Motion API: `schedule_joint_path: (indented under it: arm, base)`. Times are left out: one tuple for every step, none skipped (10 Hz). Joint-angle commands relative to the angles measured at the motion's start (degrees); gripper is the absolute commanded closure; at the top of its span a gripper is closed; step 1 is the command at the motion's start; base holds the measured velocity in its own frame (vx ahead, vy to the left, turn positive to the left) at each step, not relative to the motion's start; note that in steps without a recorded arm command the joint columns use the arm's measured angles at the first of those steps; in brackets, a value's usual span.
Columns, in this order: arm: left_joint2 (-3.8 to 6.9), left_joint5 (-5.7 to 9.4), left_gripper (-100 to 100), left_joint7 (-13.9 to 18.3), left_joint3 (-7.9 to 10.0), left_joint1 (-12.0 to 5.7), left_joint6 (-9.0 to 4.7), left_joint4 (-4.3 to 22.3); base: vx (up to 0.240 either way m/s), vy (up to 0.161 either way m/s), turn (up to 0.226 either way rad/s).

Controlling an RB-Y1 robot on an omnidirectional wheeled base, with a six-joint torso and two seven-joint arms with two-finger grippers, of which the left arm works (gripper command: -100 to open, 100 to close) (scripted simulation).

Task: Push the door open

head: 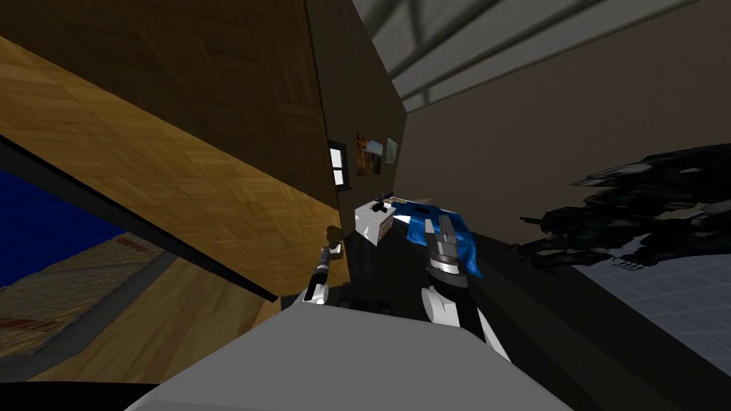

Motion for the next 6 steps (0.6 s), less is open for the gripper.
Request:
schedule_joint_path:
  arm:
    - [0.05,0.48,100,-0.6,1.32,-0.25,-0.30,-0.1]
    - [-0.15,0.77,100,-0.8,1.95,-0.31,-0.33,0.0]
    - [-0.38,1.02,100,-1.0,2.50,-0.36,-0.35,0.1]
    - [-0.61,1.27,100,-1.1,3.04,-0.41,-0.37,0.1]
    - [-0.83,1.46,100,-1.2,3.47,-0.45,-0.39,0.2]
    - [-1.15,1.72,100,-1.4,4.02,-0.50,-0.41,0.3]
  base:
    - [0.155,-0.085,0.062]
    - [0.180,-0.052,0.057]
    - [0.175,-0.048,0.055]
    - [0.167,-0.089,0.066]
    - [0.185,-0.098,0.084]
    - [0.216,-0.053,0.074]
